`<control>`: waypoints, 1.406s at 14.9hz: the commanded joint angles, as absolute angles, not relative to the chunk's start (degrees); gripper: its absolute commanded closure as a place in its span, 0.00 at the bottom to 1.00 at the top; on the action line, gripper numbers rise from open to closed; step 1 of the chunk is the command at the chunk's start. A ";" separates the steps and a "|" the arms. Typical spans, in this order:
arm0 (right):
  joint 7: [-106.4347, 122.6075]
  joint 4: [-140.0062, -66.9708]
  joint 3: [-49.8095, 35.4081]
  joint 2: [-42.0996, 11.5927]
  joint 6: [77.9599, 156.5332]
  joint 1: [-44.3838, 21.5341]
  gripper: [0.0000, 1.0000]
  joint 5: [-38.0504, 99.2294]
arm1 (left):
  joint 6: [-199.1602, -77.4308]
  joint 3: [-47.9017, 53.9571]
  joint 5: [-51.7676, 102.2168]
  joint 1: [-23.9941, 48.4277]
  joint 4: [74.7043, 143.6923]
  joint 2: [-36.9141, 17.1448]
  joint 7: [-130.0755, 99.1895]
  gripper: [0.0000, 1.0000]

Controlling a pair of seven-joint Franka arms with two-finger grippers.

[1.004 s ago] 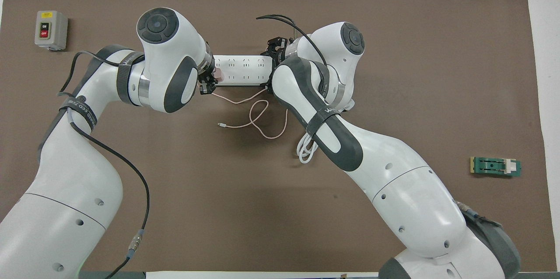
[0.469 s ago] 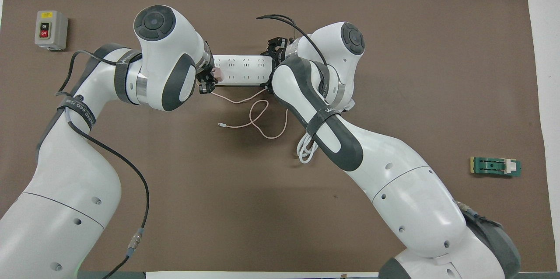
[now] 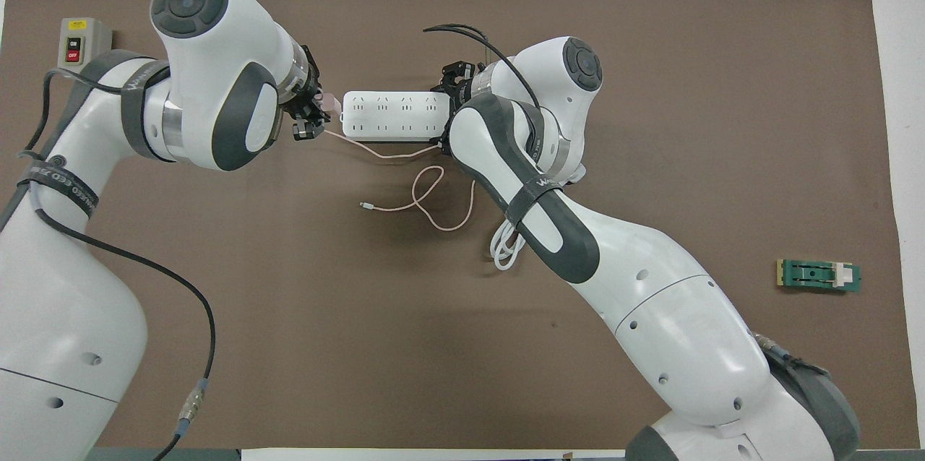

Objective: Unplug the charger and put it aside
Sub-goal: 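Pull the pink charger out of the strip with the left gripper, then lower the pink charger onto the table with the left gripper and release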

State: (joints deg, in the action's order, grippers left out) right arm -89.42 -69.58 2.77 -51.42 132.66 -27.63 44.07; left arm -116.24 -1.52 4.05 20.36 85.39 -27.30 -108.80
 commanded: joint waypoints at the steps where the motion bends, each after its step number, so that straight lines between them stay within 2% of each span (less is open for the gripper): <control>1: -87.36 -70.31 2.90 -51.86 137.29 -27.86 0.17 46.05 | -113.21 -1.14 3.78 18.90 86.31 -25.23 -106.01 1.00; 3: -87.36 -70.31 2.90 -51.86 137.29 -27.86 0.04 46.05 | -109.97 -1.32 3.78 17.50 87.71 -23.04 -101.54 1.00; 5: -87.36 -70.23 2.90 -51.86 137.20 -27.86 0.00 46.05 | -107.24 -1.32 3.78 14.43 90.86 -19.36 -95.74 1.00; 9: -87.36 -70.14 2.90 -51.86 136.67 -27.69 0.00 46.05 | -106.00 -1.32 3.87 6.26 99.82 -11.27 -80.11 1.00; 14: -87.63 -70.05 2.99 -51.33 135.97 -27.16 0.00 45.97 | -106.17 -1.32 4.04 -6.13 104.85 -8.79 -57.26 1.00; 16: -87.63 -69.96 2.99 -50.89 134.83 -26.81 0.00 45.88 | -108.01 -1.41 3.96 -7.99 107.82 -7.56 -50.05 1.00; 19: -87.80 -70.05 3.08 -50.19 134.47 -26.72 0.00 45.97 | -115.37 -1.41 3.96 -7.13 114.49 -5.28 -48.69 1.00; 20: -87.89 -70.05 3.08 -49.75 134.39 -26.72 0.00 45.97 | -117.14 -1.32 3.96 -7.03 116.70 -4.49 -48.34 0.96; 21: -87.98 -70.22 3.16 -49.22 134.21 -26.72 0.00 45.97 | -117.77 -1.32 3.96 -7.03 117.59 -4.13 -47.99 0.71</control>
State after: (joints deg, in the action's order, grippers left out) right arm -89.41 -69.95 2.78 -51.12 133.43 -27.69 44.15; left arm -113.83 -1.36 4.01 -7.72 111.30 -8.16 -49.28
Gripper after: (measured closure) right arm 0.000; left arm 0.683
